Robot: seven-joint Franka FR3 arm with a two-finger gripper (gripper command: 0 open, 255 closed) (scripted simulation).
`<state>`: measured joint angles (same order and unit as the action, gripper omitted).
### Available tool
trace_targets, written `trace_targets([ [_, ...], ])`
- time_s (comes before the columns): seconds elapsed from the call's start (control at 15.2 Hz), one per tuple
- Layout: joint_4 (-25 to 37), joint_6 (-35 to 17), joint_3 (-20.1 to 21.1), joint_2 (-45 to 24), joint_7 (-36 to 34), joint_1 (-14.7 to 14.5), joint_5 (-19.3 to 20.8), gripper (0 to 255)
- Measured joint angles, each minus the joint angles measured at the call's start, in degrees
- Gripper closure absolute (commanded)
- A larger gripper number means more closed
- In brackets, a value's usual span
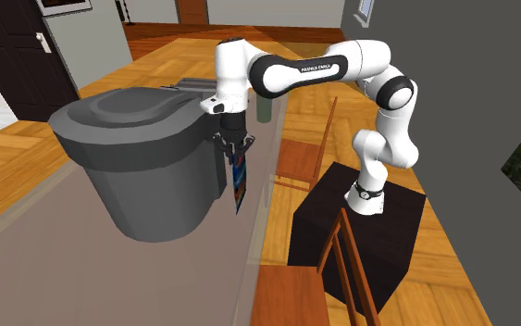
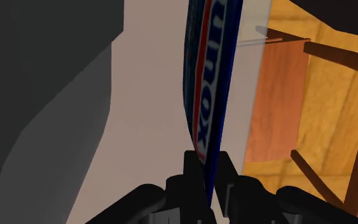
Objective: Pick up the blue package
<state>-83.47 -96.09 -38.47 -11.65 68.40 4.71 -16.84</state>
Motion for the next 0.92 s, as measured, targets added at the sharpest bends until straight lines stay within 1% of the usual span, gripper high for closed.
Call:
trace_targets([
  [0.13,1.86,1.38,-0.45,-1.18,0.01,0.14,2.34,255],
  [0.26,3.67,3.08,-0.66,-2.02,-0.02,0.53,2.82,255],
  [0.73,11.51,9.49,-0.90,-4.11,0.01,2.33,1.79,255],
  [0.86,14.84,11.70,-0.88,-5.51,0.11,3.35,0.87,255],
  [0.92,15.43,12.18,-0.88,-5.61,0.08,3.48,0.78,255],
])
